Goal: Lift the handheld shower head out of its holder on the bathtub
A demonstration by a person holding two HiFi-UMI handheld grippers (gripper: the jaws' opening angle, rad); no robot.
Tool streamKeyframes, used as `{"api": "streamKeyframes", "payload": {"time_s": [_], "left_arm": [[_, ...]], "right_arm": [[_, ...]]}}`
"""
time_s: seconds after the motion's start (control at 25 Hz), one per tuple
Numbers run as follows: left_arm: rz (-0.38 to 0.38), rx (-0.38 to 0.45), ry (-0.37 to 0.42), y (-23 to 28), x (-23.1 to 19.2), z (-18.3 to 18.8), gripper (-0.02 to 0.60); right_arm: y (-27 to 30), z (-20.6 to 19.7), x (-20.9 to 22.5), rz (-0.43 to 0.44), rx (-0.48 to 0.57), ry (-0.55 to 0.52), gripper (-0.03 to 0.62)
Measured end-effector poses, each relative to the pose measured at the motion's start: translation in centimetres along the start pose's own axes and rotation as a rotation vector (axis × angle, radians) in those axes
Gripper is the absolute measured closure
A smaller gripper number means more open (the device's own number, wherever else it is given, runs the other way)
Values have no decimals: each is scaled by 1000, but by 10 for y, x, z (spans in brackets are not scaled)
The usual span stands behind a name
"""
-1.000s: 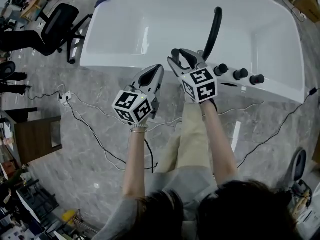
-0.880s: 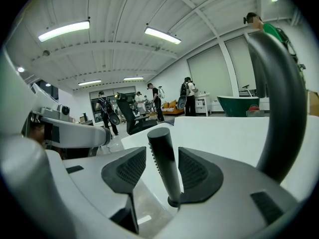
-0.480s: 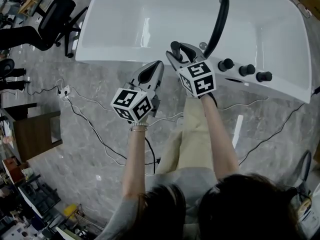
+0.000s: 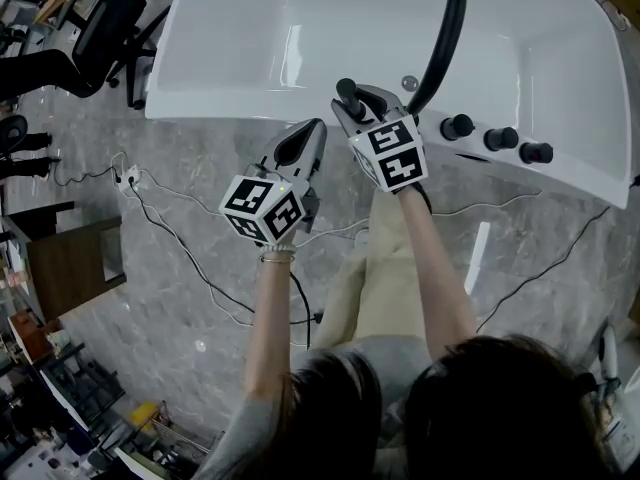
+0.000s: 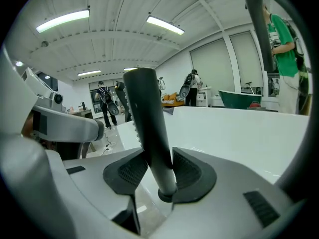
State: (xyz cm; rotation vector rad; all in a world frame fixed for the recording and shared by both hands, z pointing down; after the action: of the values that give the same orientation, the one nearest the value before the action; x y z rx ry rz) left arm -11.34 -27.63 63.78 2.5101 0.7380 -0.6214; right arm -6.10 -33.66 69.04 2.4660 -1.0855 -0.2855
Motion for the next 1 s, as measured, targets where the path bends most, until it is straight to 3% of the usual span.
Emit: {"api": "streamKeyframes", "payload": {"time_s": [0.44, 1.0], "left_arm": [[-6, 13, 0, 3, 6, 8, 577], [-8, 68, 38, -15, 31, 56, 577]], "right_arm": [[-6, 6, 2, -28, -30, -35, 459], [-37, 62, 1, -42, 31, -33, 462]]}}
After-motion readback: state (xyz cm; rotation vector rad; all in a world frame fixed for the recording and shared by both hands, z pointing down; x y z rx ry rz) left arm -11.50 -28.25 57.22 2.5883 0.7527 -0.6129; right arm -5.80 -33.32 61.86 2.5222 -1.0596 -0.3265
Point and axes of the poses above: the fingertips, and each gripper's own axes: y forward along the fingers, x to its right, z out of its top, the point moved 2 cm from there along -y, backward along the fingers, and after that the axes turned 10 degrees about -y, right-handed, at the moved point
